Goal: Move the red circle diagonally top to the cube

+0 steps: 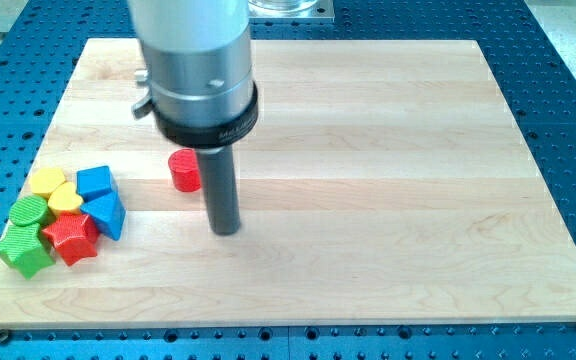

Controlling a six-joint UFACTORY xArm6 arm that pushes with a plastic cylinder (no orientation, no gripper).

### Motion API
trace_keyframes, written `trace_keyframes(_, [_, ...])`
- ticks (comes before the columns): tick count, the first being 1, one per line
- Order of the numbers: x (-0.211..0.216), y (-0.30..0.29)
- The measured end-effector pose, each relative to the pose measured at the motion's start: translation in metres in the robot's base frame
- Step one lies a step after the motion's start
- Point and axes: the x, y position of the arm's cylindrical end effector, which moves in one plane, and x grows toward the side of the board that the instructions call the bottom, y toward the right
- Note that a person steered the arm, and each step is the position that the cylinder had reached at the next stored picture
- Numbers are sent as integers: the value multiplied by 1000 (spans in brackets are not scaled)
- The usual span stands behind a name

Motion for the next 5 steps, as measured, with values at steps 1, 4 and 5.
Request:
trace_keyframes(1, [-47,-9])
trace_keyframes(4, [-38,2])
trace_keyframes(5, [-49,-35])
